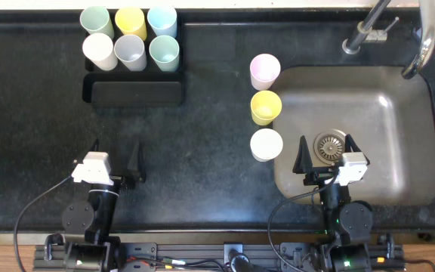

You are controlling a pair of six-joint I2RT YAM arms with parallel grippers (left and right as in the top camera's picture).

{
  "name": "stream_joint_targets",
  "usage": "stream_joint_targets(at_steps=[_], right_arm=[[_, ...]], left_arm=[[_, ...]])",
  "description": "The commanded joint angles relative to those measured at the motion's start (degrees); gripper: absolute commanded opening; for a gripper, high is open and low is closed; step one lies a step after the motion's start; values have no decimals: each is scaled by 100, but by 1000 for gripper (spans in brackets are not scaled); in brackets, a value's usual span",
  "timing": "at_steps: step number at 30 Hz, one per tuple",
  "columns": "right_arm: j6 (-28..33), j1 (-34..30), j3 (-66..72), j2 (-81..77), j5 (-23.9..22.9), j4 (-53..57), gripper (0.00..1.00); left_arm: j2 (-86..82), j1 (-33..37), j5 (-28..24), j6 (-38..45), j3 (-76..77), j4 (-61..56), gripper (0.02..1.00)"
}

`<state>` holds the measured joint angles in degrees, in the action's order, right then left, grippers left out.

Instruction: Store Cups

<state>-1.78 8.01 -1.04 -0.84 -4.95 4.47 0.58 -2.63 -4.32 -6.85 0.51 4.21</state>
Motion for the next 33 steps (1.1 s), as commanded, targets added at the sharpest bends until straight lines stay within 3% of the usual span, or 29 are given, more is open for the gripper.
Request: stream_joint_targets(at_steps=[1,33], right_arm=[[-39,22,76,57,-44,-44,996],[-39,22,76,57,-44,-44,996]], left_arm=[[-42,-33,-57,107,-7,22,998],[-42,146,15,107,7,-35,1000]])
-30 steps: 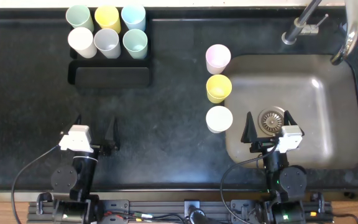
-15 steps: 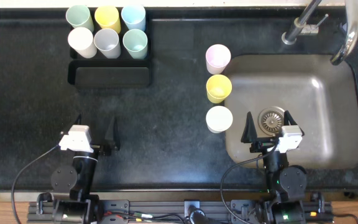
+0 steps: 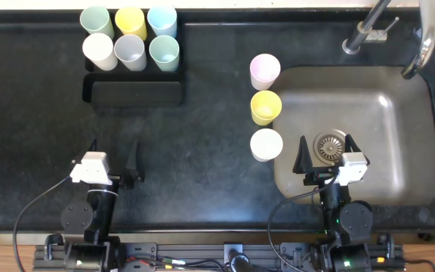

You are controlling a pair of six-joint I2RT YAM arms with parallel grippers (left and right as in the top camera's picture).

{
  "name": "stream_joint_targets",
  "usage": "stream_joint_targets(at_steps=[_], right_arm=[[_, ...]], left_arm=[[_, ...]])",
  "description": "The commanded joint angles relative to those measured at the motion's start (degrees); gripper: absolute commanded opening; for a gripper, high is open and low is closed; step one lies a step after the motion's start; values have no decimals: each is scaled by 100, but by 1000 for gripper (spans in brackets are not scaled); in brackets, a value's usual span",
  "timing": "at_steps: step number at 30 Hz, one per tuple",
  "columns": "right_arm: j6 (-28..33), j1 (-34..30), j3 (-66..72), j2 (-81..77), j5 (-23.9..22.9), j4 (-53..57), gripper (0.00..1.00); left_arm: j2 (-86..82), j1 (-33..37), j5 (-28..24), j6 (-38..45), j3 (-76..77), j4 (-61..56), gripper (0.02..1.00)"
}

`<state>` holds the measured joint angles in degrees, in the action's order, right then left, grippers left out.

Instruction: Store Cups

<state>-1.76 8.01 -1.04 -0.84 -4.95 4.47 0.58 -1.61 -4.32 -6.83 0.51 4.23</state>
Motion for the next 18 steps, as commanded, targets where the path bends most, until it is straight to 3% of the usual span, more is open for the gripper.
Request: stream_joint_targets(at_steps=[1,7,11,18], right_arm=[[-44,22,76,57,-44,-44,998],[-42,22,76,57,-44,-44,998],[-44,22,76,57,-44,-44,998],[-44,22,76,57,-44,-44,998]], left_arm=[[-42,44,42,105,44,-57,1000],[490,111,136,103,901,-66,1000],[1952,111,-28,81,2197,72,1000],[5305,-170,-317,-79,5925,2509,1000]])
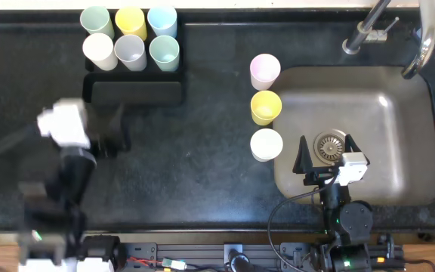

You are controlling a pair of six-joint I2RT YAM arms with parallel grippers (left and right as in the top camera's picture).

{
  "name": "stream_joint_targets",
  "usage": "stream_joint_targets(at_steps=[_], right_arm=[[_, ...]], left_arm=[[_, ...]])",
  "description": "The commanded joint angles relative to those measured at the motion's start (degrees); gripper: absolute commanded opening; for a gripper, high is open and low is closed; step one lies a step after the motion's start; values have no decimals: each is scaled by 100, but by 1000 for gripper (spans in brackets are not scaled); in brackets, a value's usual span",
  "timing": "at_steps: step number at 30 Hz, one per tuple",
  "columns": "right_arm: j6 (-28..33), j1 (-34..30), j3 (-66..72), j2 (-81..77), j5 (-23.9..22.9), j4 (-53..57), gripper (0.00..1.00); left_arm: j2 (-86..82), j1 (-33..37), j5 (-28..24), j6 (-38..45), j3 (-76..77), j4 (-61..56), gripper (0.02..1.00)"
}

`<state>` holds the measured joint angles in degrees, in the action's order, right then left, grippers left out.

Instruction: Store Cups

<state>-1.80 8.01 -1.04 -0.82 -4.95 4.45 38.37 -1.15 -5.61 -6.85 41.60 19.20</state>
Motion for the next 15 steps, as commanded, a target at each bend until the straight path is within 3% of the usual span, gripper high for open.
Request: stream_joint_targets(at_steps=[1,11,15], right_arm=[[-37,22,76,55,-44,-42,998],[-37,22,76,55,-44,-42,993],[-39,22,76,55,-44,-42,996]], left_arm=[[1945,-313,-181,-155,2330,1364,1000],[5508,-2175,1259,-2216,6258,4081,1000],[7090,-2765,1325,-2793,8087,5289,996]])
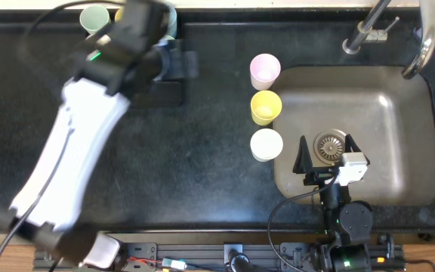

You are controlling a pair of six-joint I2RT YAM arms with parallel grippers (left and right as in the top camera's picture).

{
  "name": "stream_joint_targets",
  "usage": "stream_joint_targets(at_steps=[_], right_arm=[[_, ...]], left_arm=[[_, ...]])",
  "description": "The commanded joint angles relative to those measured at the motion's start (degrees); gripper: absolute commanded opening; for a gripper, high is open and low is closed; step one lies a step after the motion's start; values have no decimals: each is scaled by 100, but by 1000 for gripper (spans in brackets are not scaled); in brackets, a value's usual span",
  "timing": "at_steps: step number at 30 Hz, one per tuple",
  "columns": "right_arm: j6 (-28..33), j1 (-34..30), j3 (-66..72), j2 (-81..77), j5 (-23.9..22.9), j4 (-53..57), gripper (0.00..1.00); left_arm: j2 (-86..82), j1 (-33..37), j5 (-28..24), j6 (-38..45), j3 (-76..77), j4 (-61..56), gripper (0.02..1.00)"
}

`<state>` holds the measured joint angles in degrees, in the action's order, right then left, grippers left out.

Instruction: Store Cups

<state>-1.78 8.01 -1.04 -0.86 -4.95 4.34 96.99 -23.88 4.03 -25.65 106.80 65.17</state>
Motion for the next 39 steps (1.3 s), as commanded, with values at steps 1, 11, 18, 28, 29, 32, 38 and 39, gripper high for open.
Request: stream_joint_targets(at_steps=[1,11,18,28,29,32,38,39], right_arm=[[-39,22,76,59,-44,-31,998],[-39,22,76,59,-44,-31,998],[-42,22,76,59,-44,-31,998],[-42,22,76,59,-44,-31,996],[-42,22,76,59,-44,-31,998],[-39,22,76,59,-44,-31,998],[-39,22,76,59,-44,-31,998],[-42,22,76,59,-44,-31,996]], left_arm=[[1438,-546,358,-944,1843,850,987],[4251,-1005,31,-1239,5486,2723,991],[5292,-1226,9,-1239,6520,2800,996],[5694,-1440,59,-1239,6546,2334,945],[5742,-1447,59,-1239,6546,2310,939],[5847,-1445,66,-1237,6546,2260,919],[6072,-1440,133,-1237,6548,2035,829],[6094,-1440,173,-1237,6548,1958,818]])
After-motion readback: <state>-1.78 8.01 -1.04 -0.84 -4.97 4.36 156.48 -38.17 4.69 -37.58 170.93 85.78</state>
